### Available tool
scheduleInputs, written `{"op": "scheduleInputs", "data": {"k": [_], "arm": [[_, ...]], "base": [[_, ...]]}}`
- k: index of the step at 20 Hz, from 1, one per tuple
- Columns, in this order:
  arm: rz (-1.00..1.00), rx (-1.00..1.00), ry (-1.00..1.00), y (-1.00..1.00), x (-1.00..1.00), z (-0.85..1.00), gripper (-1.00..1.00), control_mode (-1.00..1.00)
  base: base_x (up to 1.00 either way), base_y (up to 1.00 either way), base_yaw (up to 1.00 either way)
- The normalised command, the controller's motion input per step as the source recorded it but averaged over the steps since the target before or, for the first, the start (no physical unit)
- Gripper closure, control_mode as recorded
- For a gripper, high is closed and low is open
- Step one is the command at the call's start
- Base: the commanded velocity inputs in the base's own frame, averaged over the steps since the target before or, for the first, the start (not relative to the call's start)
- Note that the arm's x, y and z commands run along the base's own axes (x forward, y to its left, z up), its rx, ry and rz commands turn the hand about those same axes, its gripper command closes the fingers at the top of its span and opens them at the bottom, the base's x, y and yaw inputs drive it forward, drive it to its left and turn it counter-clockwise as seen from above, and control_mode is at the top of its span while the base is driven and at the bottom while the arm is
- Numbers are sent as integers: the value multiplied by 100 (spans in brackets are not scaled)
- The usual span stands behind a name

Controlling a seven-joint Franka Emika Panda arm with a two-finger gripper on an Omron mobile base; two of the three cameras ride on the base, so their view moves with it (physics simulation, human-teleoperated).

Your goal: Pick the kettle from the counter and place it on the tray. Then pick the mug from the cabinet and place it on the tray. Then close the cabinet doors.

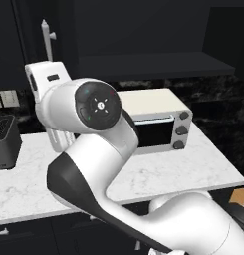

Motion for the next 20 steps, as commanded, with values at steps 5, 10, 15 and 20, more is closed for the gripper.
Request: {"op": "scheduleInputs", "data": {"k": [5, 10, 15, 20], "arm": [[-11, 4, -2, -74, 44, 4, -100, -100], [-14, 3, -5, -65, 55, 2, -100, -100], [-13, 3, -2, -62, 68, 0, -100, -100], [-14, 3, 0, -61, 71, 1, -100, -100]], "base": [[0, 0, 0], [0, 0, 0], [0, 0, 0], [0, 0, 0]]}}
